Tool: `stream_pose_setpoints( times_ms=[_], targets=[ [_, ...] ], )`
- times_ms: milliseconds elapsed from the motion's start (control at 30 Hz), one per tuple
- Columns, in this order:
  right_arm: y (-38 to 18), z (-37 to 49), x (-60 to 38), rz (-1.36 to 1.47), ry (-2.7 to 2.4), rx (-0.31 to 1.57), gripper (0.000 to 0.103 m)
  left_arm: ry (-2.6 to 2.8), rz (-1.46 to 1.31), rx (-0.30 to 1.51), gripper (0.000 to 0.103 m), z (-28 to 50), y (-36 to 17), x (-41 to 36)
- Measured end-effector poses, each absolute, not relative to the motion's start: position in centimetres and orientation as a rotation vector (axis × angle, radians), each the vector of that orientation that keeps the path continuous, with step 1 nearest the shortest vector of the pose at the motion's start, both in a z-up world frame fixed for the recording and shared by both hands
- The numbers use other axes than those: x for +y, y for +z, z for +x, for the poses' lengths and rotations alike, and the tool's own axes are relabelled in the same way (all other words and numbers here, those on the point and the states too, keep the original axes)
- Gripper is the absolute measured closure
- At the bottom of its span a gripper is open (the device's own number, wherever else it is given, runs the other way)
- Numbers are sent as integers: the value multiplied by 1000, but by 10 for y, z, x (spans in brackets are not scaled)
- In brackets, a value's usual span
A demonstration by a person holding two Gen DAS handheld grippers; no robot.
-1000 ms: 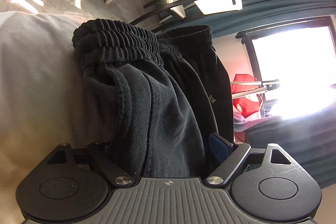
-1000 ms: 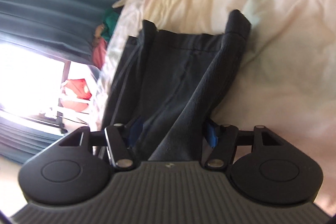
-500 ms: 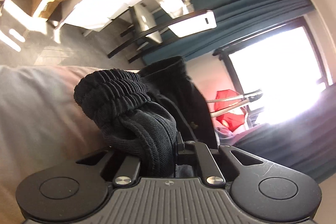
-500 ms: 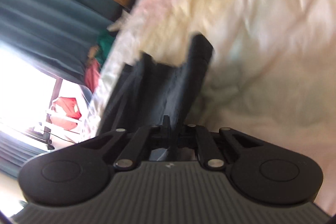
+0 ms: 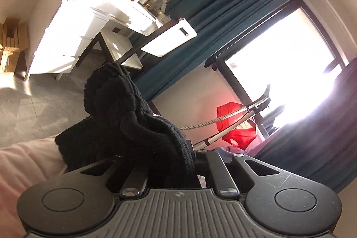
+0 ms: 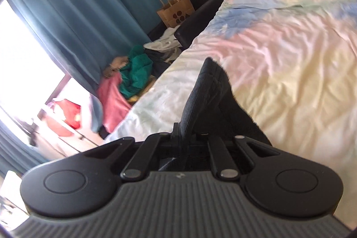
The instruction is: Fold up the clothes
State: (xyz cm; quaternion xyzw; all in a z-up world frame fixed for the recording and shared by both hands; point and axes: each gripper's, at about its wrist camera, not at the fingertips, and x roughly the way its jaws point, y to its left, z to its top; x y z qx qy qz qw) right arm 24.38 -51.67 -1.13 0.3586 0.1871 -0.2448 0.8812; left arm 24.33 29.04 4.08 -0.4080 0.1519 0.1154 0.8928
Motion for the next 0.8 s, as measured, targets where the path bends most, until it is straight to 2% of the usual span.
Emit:
stream_pose_setpoints(
  times_ms=[133,267,367,433,533,600,667,733,767,800],
  targets=[
    [-45,311,-516,646,-548,461,95,297,-688,363,94,349,23,267],
    [-78,377,-516,544,-583,531,95,342,-592,458,93,434,-25,259],
    [-103,427,-516,467,-609,582,94,362,-513,553,91,473,-61,253],
    [-116,430,-519,514,-587,552,90,362,-526,583,90,478,-76,256],
    [-126,427,-528,569,-535,516,79,346,-549,609,82,477,-89,261],
    [-123,420,-533,604,-496,513,76,319,-549,608,71,467,-86,264],
    [-118,410,-537,637,-464,504,69,295,-537,600,60,452,-79,265],
    [-108,388,-541,660,-450,467,52,269,-535,582,49,429,-68,263],
    [-102,375,-543,667,-449,438,49,253,-537,573,44,418,-63,262],
    [-96,361,-544,674,-447,410,41,235,-540,567,38,406,-59,260]
  ],
)
